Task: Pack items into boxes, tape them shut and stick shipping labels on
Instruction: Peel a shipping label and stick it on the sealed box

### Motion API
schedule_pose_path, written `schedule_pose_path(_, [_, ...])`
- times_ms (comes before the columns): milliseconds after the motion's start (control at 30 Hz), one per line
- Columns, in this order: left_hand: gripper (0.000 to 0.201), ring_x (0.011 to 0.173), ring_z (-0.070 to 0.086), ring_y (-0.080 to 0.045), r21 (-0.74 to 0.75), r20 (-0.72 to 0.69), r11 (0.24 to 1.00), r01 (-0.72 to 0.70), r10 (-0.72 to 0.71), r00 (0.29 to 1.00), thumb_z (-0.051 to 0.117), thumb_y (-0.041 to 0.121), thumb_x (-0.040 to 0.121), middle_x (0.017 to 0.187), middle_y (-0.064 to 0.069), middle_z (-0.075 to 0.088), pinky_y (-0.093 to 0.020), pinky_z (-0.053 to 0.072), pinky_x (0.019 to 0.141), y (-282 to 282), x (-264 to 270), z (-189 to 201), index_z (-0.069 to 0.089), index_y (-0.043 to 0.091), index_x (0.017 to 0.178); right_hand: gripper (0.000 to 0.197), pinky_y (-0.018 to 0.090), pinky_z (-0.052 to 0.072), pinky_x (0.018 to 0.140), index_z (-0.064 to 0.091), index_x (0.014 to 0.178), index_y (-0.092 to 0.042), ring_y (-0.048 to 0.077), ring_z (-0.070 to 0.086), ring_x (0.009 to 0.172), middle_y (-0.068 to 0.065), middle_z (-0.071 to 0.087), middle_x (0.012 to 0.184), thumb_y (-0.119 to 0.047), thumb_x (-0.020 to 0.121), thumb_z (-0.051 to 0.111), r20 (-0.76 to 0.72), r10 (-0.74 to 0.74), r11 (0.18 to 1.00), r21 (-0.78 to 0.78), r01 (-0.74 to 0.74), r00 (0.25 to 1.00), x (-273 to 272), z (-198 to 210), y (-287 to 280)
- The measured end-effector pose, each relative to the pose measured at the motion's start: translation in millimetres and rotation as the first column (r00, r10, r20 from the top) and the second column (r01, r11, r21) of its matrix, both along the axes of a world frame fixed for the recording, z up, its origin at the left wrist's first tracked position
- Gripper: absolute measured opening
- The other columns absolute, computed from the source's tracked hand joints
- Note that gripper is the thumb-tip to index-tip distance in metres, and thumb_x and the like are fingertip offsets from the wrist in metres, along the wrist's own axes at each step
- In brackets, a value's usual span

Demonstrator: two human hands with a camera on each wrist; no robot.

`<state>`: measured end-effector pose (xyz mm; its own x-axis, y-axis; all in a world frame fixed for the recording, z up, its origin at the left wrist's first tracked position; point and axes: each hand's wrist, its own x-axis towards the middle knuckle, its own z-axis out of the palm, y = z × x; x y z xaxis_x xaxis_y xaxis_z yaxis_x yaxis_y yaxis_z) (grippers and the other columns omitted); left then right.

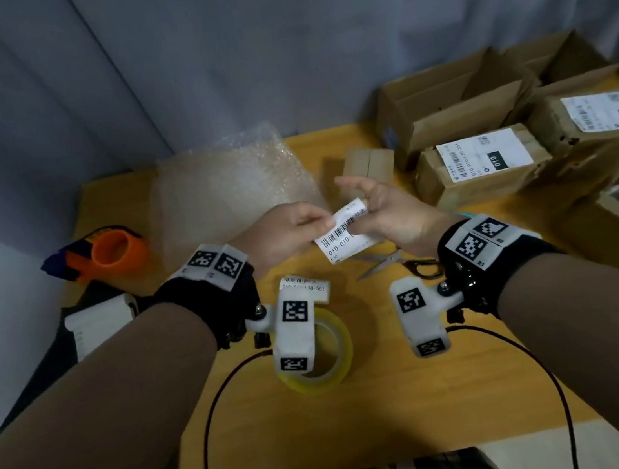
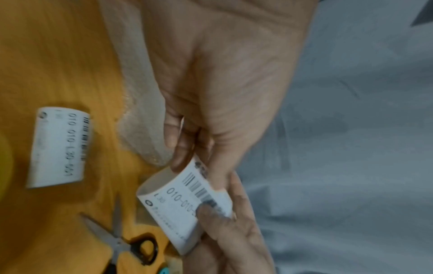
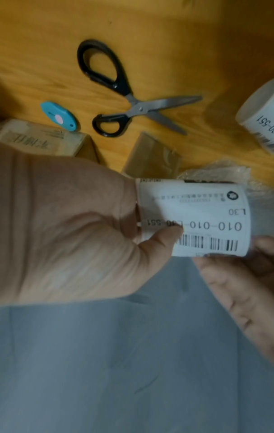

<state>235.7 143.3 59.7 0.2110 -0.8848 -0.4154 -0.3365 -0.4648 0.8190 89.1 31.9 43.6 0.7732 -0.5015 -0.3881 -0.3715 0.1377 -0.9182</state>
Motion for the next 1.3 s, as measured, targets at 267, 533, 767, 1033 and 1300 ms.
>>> schedule_pose_path(267, [0.013,0.053,0.058,-0.002,-0.125,0.037,0.97,-0.208,0.214,0.976,0.065,0.02,0.089,0.072,-0.002,0.067,-0.01,0.046,0.051,-21,-6,28,0.066,0.007,0.089,0.038,0.021,0.042,0.089,0.058,0.114,-0.013,0.012,0.053,0.094,0.002,0.05,0.108,-0.014,0.08,0.075,0.009,-0.218,0.767,-0.617,0.177,0.976,-9,26,-25])
schedule_pose_path(533, [0.013,0.096,0.067,-0.014,-0.255,-0.311,0.908,-0.333,0.249,0.917,0.056,0.019,0.094,0.098,-0.007,0.07,-0.023,0.051,0.088,-46,-40,38,0.067,0.012,0.095,0.02,0.017,0.053,0.079,0.069,0.105,0.0,0.001,0.067,0.08,0.012,0.072,0.094,0.0,0.085,0.066,0.353,-0.089,0.937,-0.287,0.198,0.932,-20,41,-34])
schedule_pose_path(767, [0.018,0.106,0.064,-0.017,-0.276,-0.299,0.896,-0.347,0.263,0.917,0.054,0.015,0.096,0.107,-0.011,0.069,-0.024,0.05,0.093,-59,-54,38,0.065,0.008,0.108,0.018,0.035,0.053,0.09,0.069,0.106,-0.005,0.017,0.068,0.09,0.007,0.071,0.094,-0.004,0.09,0.06,0.328,-0.144,0.953,-0.208,0.22,0.934,-32,40,-51])
schedule_pose_path(1033, [0.015,0.102,0.066,-0.014,-0.309,-0.228,0.889,-0.337,0.275,0.934,0.054,0.016,0.095,0.102,-0.006,0.071,-0.023,0.05,0.092,-68,-67,38,0.067,0.012,0.103,0.019,0.034,0.053,0.091,0.067,0.108,-0.001,0.019,0.068,0.091,0.01,0.071,0.097,-0.004,0.092,0.057,0.297,-0.15,0.964,-0.169,0.207,0.943,-43,41,-61])
schedule_pose_path(1300, [0.02,0.091,0.065,-0.004,-0.314,-0.152,0.899,-0.306,0.271,0.951,0.051,0.015,0.097,0.097,-0.001,0.069,-0.011,0.05,0.08,-72,-70,41,0.065,0.006,0.108,0.02,0.038,0.053,0.092,0.067,0.11,0.001,0.023,0.068,0.094,0.015,0.071,0.1,-0.005,0.093,0.057,0.28,-0.142,0.967,-0.167,0.194,0.95,-44,43,-63])
